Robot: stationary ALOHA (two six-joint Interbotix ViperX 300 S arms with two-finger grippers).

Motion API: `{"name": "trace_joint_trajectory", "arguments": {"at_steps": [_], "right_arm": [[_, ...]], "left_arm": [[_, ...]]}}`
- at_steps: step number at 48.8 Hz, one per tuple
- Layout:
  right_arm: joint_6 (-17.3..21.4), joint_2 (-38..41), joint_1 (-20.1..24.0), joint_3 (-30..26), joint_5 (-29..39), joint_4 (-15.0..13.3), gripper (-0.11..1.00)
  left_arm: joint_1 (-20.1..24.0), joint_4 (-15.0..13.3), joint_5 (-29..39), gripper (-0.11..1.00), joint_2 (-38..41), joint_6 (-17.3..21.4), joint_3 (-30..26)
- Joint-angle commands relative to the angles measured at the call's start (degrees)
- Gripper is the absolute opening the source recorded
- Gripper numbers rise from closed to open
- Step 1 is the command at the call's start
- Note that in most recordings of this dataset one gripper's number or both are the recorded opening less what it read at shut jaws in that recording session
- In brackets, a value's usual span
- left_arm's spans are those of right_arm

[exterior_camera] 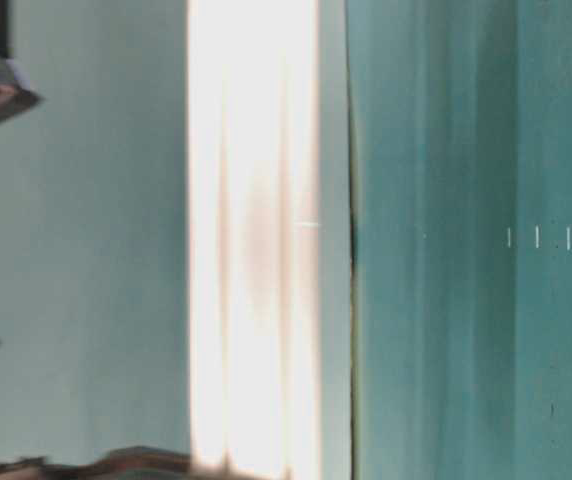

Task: Lift the metal rail with both hands and move it towards you.
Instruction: 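Carry the held rail toward the front edge with both grippers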

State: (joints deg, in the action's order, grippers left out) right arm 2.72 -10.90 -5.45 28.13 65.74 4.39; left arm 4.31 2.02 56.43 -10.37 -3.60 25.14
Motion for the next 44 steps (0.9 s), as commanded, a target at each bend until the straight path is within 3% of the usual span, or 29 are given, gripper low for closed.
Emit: {"name": "trace_joint_trajectory", "arguments": {"at_steps": [1, 12, 29, 44], "right_arm": [[1.93, 0.88, 0.62, 0.97, -3.87, 1.05, 0.42], [1.85, 3.25, 2.02, 3.52, -9.05, 1.32, 0.42], [1.93, 6.42, 3.78, 7.03, -17.05, 2.81, 0.42], [1.85, 8.88, 4.66, 7.91, -20.65, 2.81, 0.42]], "left_arm": [[0.26, 0.0, -3.87, 0.31, 0.26, -2.72, 0.97], [-0.7, 0.0, -9.49, 0.31, 1.85, -2.9, 4.75], [-1.67, -0.09, -12.92, 0.31, 5.36, -3.16, 7.47], [-3.69, -0.09, -19.34, 0.31, 6.59, -7.03, 10.99]]}}
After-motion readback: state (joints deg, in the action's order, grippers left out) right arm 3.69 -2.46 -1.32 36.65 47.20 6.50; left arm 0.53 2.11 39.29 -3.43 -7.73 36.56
